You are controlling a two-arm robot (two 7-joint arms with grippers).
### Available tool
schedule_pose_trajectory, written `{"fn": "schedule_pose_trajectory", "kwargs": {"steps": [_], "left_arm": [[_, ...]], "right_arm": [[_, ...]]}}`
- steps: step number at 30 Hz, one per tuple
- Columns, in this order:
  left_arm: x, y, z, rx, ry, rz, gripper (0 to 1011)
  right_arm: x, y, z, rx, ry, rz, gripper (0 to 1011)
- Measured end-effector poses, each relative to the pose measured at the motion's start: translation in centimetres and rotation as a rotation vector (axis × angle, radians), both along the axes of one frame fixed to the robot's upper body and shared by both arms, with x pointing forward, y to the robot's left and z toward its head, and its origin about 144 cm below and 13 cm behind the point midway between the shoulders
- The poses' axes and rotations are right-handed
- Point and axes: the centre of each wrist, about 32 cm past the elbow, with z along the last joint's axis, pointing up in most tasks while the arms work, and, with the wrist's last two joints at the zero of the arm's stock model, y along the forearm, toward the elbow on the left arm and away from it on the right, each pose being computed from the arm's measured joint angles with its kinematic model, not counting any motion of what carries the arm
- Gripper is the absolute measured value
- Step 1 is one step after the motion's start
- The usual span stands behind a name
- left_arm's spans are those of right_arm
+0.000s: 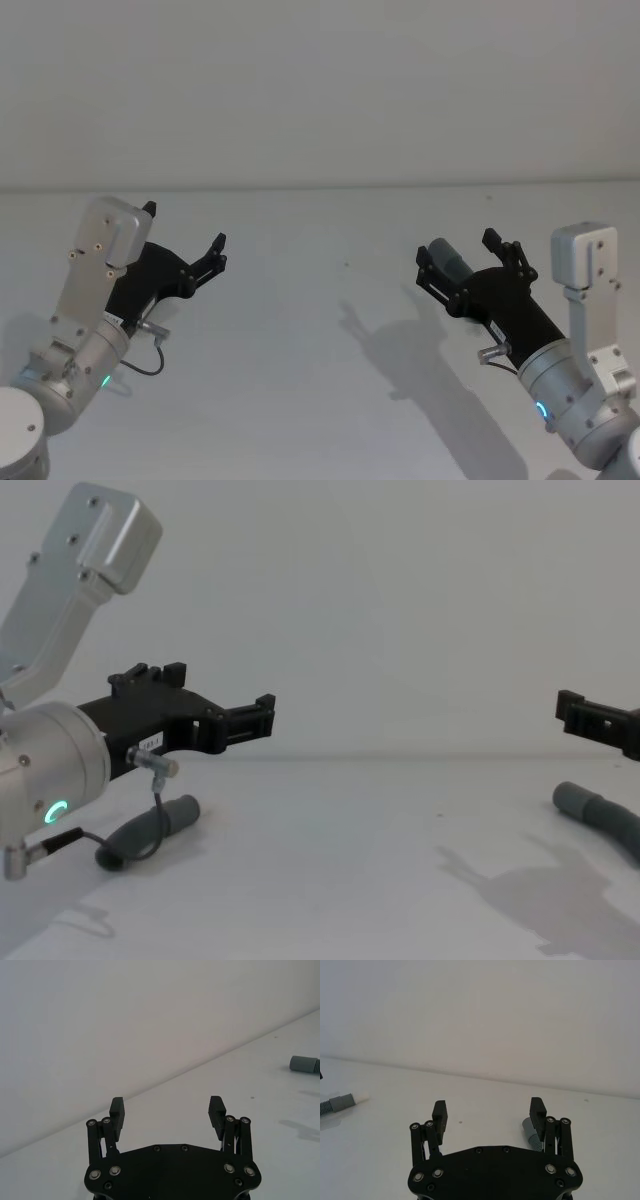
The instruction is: Use both hands to pick up one end of the pipe from the table, align the ends, and insert them.
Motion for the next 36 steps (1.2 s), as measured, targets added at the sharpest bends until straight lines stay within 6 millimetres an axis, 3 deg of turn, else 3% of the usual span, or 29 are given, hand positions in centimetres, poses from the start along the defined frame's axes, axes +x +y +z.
{"fn": "schedule_pose_trajectory", "kwargs": {"steps": [36], "left_arm": [[0.0, 0.0, 0.0, 0.0, 0.0, 0.0, 1002]], "right_arm": [[0.0, 0.0, 0.0, 0.0, 0.0, 0.0, 1002]]}}
